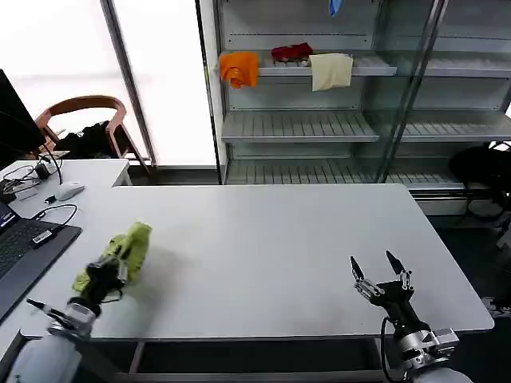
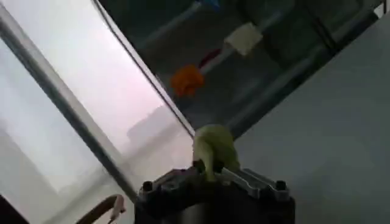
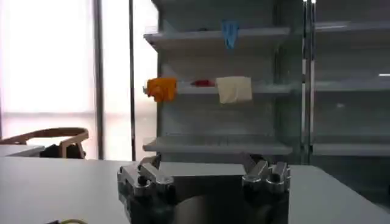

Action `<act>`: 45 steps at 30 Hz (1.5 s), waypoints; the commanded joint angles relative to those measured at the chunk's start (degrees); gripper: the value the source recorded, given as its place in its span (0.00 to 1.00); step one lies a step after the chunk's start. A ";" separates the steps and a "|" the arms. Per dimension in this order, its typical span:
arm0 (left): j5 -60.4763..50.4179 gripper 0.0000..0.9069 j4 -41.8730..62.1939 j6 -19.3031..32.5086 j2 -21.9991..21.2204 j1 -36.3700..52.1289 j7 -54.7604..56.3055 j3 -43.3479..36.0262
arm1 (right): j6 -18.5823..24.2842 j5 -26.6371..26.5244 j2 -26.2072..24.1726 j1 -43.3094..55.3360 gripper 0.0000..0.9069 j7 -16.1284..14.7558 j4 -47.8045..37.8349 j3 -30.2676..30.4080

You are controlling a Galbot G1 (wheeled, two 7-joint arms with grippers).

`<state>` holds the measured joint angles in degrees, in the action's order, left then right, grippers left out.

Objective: Fold and organize the clothes.

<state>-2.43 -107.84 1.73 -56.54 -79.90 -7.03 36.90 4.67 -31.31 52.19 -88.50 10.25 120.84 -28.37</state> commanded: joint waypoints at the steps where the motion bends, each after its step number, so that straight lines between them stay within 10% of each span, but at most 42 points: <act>1: -4.64 0.01 0.07 2.60 -8.41 3.70 0.05 -16.60 | -0.11 0.25 0.14 0.33 1.00 0.01 -0.27 0.86; 13: 8.65 0.03 -4.55 -15.37 -7.98 12.11 12.31 -29.00 | -1.95 0.71 0.82 1.99 1.00 0.27 0.55 1.47; 14: 8.94 0.92 -4.01 -16.13 -8.48 13.30 13.88 -30.32 | -2.06 0.75 0.84 2.01 1.00 0.28 0.64 1.43; 15: 8.91 1.00 -3.39 -15.94 -9.17 14.61 15.40 -31.97 | -2.23 0.78 0.89 2.03 1.00 0.27 0.81 1.34; 28: 2.42 1.00 -12.38 -17.67 -8.59 18.87 26.72 -39.34 | -5.53 2.64 2.55 7.53 1.00 0.39 -0.14 5.89; 36: -3.74 1.00 -18.92 -10.50 -5.97 9.90 18.88 -22.40 | -12.60 5.37 5.80 19.15 1.00 0.32 -2.21 16.69; 45: 3.70 1.00 -25.66 -11.78 -7.72 -5.84 13.21 -3.36 | -32.74 -2.88 15.84 36.78 1.00 14.32 -7.37 37.15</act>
<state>-1.15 -125.21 -11.17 -63.75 -71.41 11.13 15.06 -10.44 -27.85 59.96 -68.90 13.55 117.52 -10.12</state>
